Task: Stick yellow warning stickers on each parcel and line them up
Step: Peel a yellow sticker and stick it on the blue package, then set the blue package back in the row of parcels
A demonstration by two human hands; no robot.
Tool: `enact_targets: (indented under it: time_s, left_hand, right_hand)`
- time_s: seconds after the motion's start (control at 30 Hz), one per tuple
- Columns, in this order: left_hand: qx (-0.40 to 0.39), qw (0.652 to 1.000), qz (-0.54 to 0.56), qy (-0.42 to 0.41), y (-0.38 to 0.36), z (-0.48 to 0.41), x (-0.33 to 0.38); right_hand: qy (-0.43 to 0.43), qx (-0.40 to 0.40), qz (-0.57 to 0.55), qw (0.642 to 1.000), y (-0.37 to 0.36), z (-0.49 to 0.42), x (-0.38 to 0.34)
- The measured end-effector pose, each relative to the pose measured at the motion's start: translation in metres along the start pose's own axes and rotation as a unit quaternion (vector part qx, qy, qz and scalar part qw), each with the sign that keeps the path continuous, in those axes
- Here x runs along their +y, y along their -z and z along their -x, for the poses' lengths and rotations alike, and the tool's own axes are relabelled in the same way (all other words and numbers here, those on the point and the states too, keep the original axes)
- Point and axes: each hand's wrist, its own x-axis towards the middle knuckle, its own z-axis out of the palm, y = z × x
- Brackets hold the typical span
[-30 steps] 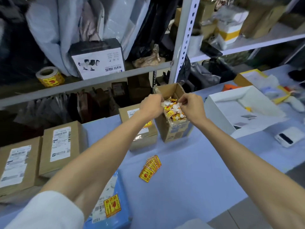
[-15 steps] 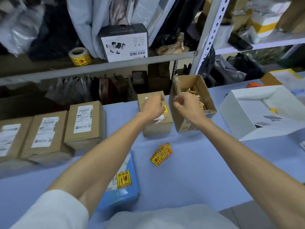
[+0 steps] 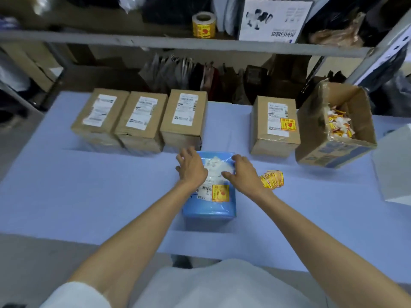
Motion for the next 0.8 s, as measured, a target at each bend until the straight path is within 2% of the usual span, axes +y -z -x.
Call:
enact_targets:
  time_s: [0.1,0.27,0.47,0.57,0.7,0.8]
  left_hand:
    - [-0.075,0.991,0.09,0.06,-0.013,0.011,-0.035]
    - [-0.133,0.965,0.223,0.038,-0.022,0.021,-0.072]
    - [-0.135,0.954,0.266,0.039,-0.023,0.033,-0.074]
    - [-0.155,0.952,0.265,0.006,-0.027,0.033,-0.066]
    - [-0.175,0.957,0.232,-0.014,-0.04,0.029,-0.058]
    - [-0.16,0.955,0.25,0.013,-0.043,0.03,-0.051]
  right_hand:
    - [-0.013,-0.013,-0.006,1.0,-0.026,0.016,-0.003]
    - [-0.111,0.051,-0.151,0.981,-0.057,0.046,0.006]
    - [-0.1,0.078,-0.306,0.943,-0.071,0.079,0.018]
    - [-0.089,0.105,-0.351,0.926,-0.067,0.081,0.025]
    - [-0.077,0.124,-0.367,0.919,-0.057,0.077,0.029]
    - [-0.071,0.112,-0.353,0.926,-0.053,0.077,0.031]
